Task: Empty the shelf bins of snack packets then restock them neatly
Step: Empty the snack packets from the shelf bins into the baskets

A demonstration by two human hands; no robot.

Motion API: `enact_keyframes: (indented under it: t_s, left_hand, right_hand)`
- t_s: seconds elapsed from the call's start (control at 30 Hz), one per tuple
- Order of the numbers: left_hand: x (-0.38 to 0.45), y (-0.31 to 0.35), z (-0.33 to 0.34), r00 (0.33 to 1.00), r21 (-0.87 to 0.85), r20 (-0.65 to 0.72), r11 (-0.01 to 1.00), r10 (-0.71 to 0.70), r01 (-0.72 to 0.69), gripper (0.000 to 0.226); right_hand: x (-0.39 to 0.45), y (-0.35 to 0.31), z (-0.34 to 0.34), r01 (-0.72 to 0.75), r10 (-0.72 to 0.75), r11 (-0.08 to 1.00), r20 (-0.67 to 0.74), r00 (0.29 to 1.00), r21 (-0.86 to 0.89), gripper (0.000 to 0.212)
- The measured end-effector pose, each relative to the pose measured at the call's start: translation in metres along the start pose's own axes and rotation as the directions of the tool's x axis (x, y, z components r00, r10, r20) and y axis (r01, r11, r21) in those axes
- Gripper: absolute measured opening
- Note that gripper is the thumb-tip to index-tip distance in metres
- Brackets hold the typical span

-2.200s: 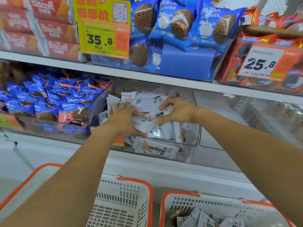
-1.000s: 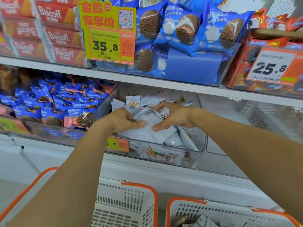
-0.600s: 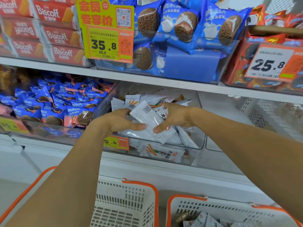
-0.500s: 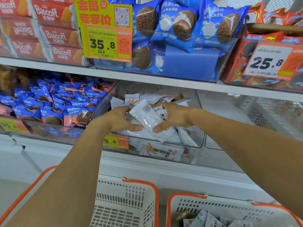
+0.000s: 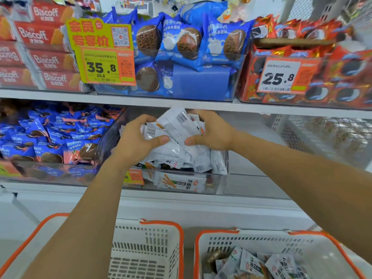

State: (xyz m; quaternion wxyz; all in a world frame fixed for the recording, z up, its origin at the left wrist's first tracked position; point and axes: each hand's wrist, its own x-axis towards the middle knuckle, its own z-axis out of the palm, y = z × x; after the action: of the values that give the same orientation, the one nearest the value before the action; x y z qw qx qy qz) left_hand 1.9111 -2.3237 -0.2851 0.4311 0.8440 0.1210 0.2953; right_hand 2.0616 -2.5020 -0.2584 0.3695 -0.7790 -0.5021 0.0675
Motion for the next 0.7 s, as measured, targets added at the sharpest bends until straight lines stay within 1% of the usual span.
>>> enact_keyframes:
  t_s: [0.03, 0.1, 0.2, 0.27, 0.33, 0.4, 0.5, 0.57, 0.63, 0.67, 0.7]
  left_hand:
    - [-0.006, 0.008, 0.003, 1.000, -0.002, -0.023, 1.000, 0.019, -0.019, 0.036]
    - [-0.019, 0.031, 0.004, 0.994, -0.004, -0.073, 0.997, 0.079, -0.080, 0.037]
    - [-0.035, 0.069, 0.002, 0.986, -0.068, -0.091, 0.987, 0.142, -0.148, 0.038]
    - [-0.048, 0.086, 0.006, 0.986, -0.102, -0.076, 0.982, 0.149, -0.156, 0.040]
    - [-0.064, 0.090, 0.021, 0.992, -0.077, -0.049, 0.989, 0.120, -0.123, 0.041]
    - [-0.086, 0.087, 0.046, 0.999, -0.057, 0.006, 0.997, 0.051, -0.050, 0.040]
    - [-0.123, 0.078, 0.093, 0.981, -0.091, 0.186, 0.994, -0.050, 0.068, 0.034]
    - [-0.146, 0.067, 0.127, 0.948, -0.105, 0.295, 0.982, -0.119, 0.156, 0.033]
    - [-0.165, 0.053, 0.161, 0.907, -0.049, 0.365, 0.968, -0.210, 0.245, 0.038]
    - [-0.174, 0.048, 0.177, 0.871, -0.005, 0.413, 0.956, -0.266, 0.295, 0.040]
    - [-0.181, 0.043, 0.191, 0.823, 0.044, 0.474, 0.942, -0.313, 0.333, 0.041]
  right_hand:
    - [-0.007, -0.002, -0.003, 0.022, -0.023, 0.999, -0.025, 0.999, -0.030, 0.065]
    - [-0.023, -0.011, -0.012, 0.059, -0.064, 0.997, -0.084, 0.994, -0.055, 0.061]
    - [-0.054, -0.033, -0.031, 0.103, -0.110, 0.993, -0.161, 0.981, -0.053, 0.057]
    - [-0.079, -0.043, -0.041, 0.111, -0.119, 0.992, -0.178, 0.977, -0.058, 0.057]
    - [-0.107, -0.045, -0.051, 0.093, -0.102, 0.994, -0.157, 0.982, -0.061, 0.056]
    - [-0.142, -0.036, -0.057, 0.007, -0.013, 0.997, -0.084, 0.996, -0.075, 0.055]
    - [-0.199, -0.004, -0.053, -0.157, 0.159, 0.987, 0.058, 0.986, -0.046, 0.054]
    - [-0.234, 0.026, -0.043, -0.249, 0.250, 0.968, 0.121, 0.961, -0.028, 0.058]
    - [-0.262, 0.057, -0.031, -0.364, 0.362, 0.931, 0.171, 0.916, -0.022, 0.061]
    - [-0.273, 0.072, -0.026, -0.429, 0.428, 0.902, 0.203, 0.881, -0.043, 0.060]
    - [-0.281, 0.085, -0.020, -0.477, 0.481, 0.875, 0.245, 0.842, -0.078, 0.055]
